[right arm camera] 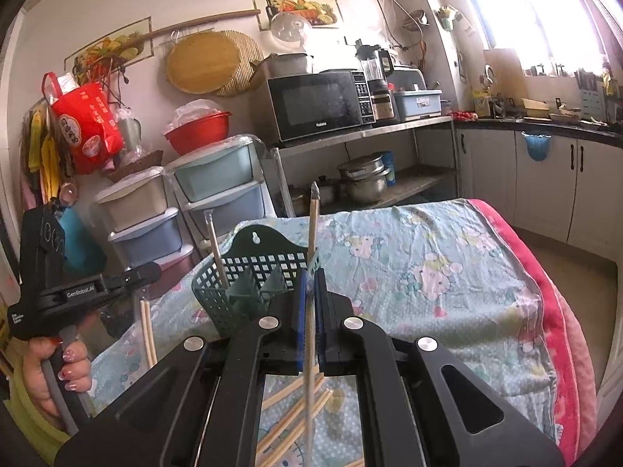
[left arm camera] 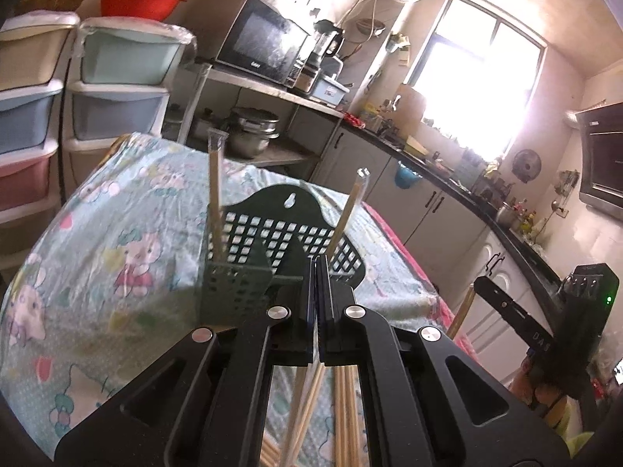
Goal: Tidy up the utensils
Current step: 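Lift the held chopsticks with both grippers and carry them above the holder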
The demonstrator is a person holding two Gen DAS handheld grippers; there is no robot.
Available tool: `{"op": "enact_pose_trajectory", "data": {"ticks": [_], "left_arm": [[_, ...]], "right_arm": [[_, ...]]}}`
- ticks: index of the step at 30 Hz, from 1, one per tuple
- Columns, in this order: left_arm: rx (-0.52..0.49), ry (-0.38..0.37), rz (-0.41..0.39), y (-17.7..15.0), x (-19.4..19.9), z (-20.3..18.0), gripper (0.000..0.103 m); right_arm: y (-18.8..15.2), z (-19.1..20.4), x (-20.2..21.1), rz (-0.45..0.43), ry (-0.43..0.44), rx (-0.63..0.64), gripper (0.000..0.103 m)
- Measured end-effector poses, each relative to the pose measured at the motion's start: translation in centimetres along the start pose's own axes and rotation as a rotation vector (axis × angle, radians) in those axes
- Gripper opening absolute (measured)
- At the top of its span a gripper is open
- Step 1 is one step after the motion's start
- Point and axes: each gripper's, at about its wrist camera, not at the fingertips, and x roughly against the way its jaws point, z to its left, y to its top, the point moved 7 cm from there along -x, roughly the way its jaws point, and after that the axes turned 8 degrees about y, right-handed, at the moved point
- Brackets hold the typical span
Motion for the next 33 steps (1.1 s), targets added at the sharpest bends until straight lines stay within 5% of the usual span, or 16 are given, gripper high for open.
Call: {"op": "enact_pose_trajectory", "data": {"ticks": [33], "left_arm": [[-0.092, -0.063, -0.149, 8.7, -0.1, -5.5, 0.0]], "right_arm": [[8.9, 5.6, -2.9, -0.093, 0.136, 0.113, 0.004]]}}
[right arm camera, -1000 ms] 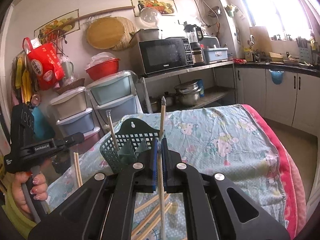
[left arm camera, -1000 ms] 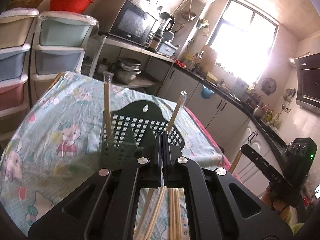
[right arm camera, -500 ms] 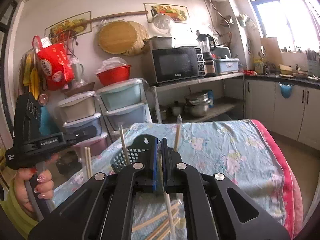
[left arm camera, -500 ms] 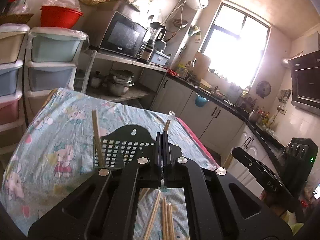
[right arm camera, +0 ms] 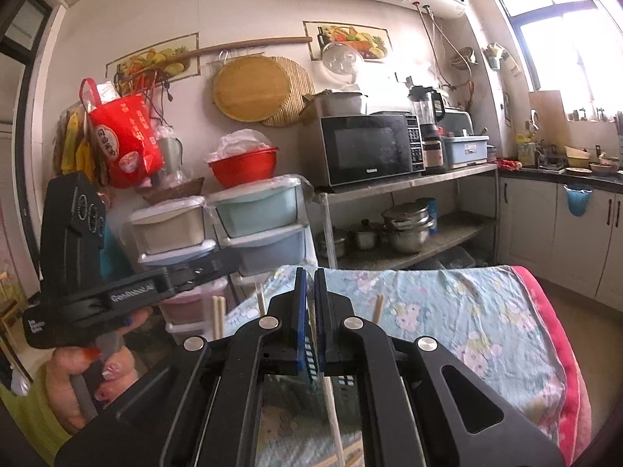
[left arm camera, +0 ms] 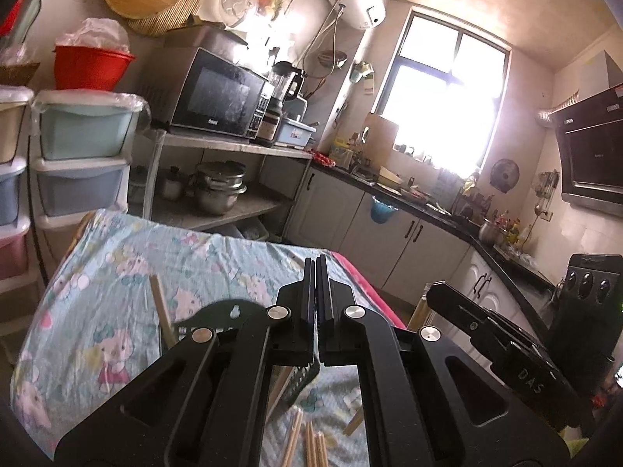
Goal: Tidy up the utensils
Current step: 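Lift the held chopsticks with both grippers and carry them above the holder, then lower the chopsticks into the holder and open both grippers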
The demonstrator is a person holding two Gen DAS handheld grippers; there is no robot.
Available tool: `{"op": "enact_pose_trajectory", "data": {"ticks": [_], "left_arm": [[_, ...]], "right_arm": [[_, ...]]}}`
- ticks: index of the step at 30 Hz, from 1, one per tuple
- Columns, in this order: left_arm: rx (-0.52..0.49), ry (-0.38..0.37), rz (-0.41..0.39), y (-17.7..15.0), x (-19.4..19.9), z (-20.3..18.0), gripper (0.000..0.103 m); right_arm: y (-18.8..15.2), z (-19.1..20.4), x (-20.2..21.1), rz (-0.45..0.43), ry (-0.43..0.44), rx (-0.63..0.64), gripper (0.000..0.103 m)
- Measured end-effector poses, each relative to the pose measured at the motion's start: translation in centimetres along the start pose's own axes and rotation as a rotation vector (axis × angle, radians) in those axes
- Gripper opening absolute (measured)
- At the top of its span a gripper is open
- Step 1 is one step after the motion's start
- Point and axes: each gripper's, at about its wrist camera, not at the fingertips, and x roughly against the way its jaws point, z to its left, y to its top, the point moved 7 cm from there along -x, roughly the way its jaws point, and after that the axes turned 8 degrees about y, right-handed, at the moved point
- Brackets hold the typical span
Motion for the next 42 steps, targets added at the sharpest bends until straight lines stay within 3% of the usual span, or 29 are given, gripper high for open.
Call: {"op": "enact_pose_trajectory", "data": {"ticks": [11, 20, 30, 42], "left_arm": [[0.038, 0.002, -0.071, 4.1, -1.8, -0.1, 0.0], [0.081, 0.015, -0.115, 6.7, -3.6, 0.3, 0.0], [0.134, 0.008, -0.125, 7.8, -5.9, 1.2, 0.0], [0.152, -0.075, -0.102, 6.5, -8.1, 1.3, 0.0]], "right_arm": [[3.9, 0.7, -2.1, -0.069, 0.04, 0.026, 0.004], [5.1, -0.3, -3.6, -0.084, 0.035, 0.027, 0.004], [6.0, -1.2, -5.2, -0.104, 0.021, 0.013, 0.004], [5.2, -3.0, -7.1, -0.123, -0.009, 0.003, 0.004]]}}
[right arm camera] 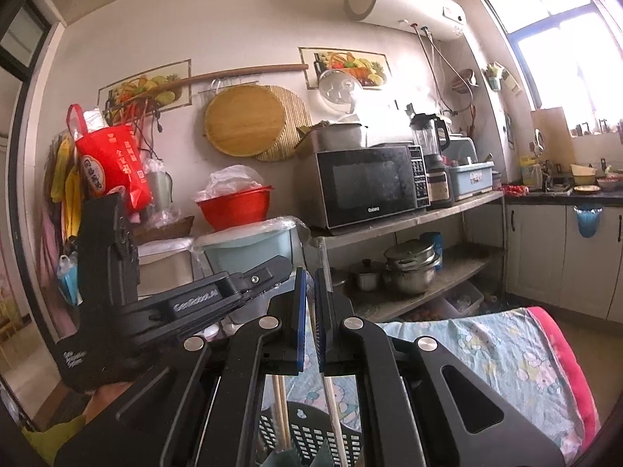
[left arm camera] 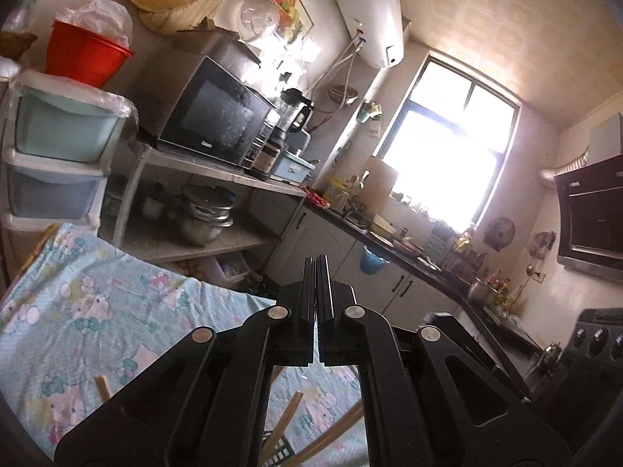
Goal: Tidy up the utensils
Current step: 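Lower the chopsticks into the holder and open both grippers, then withdraw both tools upward from the holder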
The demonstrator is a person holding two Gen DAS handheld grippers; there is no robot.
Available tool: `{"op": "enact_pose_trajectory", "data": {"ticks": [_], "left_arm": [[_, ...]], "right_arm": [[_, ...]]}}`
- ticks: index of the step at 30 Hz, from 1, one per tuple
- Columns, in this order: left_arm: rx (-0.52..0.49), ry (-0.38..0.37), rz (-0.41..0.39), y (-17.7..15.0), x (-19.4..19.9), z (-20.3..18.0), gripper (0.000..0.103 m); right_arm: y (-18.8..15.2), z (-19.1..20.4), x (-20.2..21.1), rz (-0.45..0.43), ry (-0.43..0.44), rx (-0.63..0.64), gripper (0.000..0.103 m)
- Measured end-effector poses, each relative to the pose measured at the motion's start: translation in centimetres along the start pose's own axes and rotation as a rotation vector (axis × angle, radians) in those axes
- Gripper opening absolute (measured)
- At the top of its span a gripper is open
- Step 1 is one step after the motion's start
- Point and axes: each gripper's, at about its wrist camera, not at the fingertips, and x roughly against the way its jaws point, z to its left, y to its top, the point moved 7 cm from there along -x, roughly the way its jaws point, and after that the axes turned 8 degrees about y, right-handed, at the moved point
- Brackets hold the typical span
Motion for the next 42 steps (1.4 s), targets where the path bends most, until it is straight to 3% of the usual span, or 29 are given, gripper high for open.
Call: {"op": "enact_pose_trajectory", "data": {"ticks": [9, 25, 29, 34, 38, 42], "left_arm": [[-0.017, -0.003, 0.022, -1.9, -0.4, 0.4, 0.0], [-0.033, 0.098, 0.074, -5.2, 1.4, 2.8, 0.0], [-0.024, 0.118, 0.09, -6.1, 2.3, 3.5, 0.016], [-0.022, 0.133, 0.125, -7.3, 3.1, 4.2, 0.016], [-0.035, 0.144, 0.147, -8.3, 3.9, 4.4, 0.029], [-0.042, 0.148, 0.17, -9.5, 4.7, 4.7, 0.033]], "right_arm": [[-1.9, -1.6, -0.2, 0.022, -0.017, -0.043, 0.005], [-6.2, -3.7, 1.4, 0.095, -0.037, -0.153, 0.006], [-7.1, -4.0, 2.0, 0.116, -0.043, -0.164, 0.013], [-8.2, -3.8, 2.6, 0.147, -0.062, -0.153, 0.021], [-9.3, -3.7, 3.0, 0.174, -0.073, -0.152, 0.024], [-10.0, -3.3, 3.6, 0.198, -0.075, -0.149, 0.03]]}}
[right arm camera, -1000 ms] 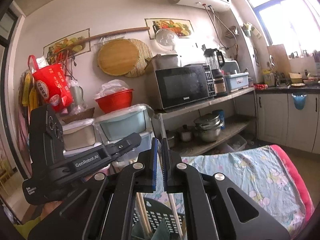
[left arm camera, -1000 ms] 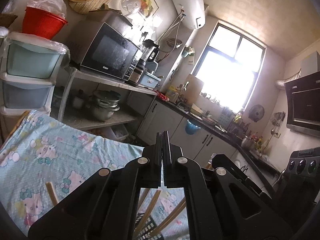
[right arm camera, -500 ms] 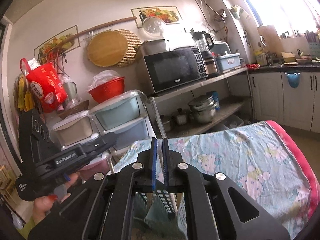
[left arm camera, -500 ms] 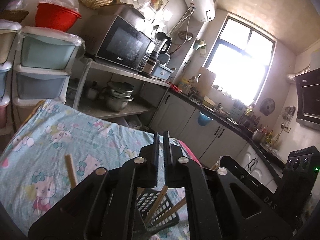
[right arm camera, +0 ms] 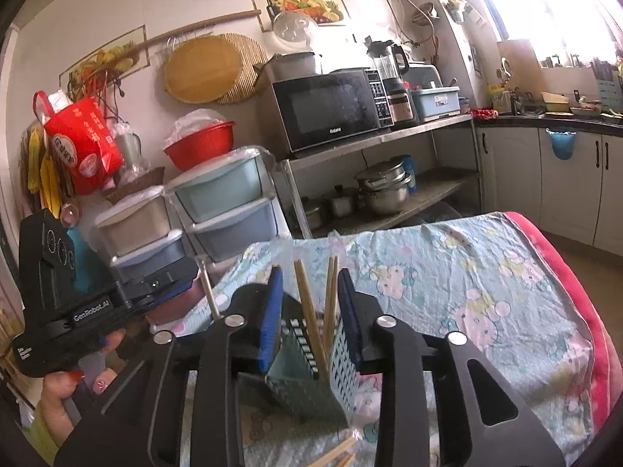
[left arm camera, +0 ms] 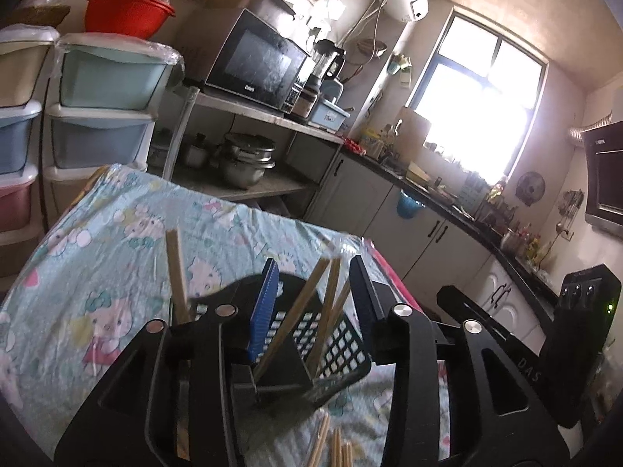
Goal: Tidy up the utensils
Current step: 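Withdraw both tools upward from the holder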
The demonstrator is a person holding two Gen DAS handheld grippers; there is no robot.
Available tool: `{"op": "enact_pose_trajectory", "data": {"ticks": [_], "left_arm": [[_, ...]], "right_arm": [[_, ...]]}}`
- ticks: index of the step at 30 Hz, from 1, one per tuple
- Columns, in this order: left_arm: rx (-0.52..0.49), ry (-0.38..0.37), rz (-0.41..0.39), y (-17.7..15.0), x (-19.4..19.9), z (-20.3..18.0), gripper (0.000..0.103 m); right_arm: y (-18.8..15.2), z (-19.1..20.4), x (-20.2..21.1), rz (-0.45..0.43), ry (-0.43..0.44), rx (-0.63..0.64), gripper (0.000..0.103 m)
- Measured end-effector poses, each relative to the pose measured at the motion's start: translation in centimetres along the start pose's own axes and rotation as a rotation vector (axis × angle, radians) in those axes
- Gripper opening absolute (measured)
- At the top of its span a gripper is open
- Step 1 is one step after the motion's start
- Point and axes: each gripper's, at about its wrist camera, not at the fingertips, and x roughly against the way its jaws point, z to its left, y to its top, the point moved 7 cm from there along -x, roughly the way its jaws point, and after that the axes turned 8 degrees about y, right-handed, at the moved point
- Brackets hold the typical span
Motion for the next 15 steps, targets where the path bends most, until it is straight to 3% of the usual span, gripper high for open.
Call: {"op": "enact_pose_trajectory", "data": {"ticks": [15], "left_arm": [[-0.013, -0.003, 0.041, -3.2, 1.8, 0.6, 0.053]], "right_arm": [[-2.9, 0.8, 2.0, 0.052, 0.005, 0.015, 0.044]]}}
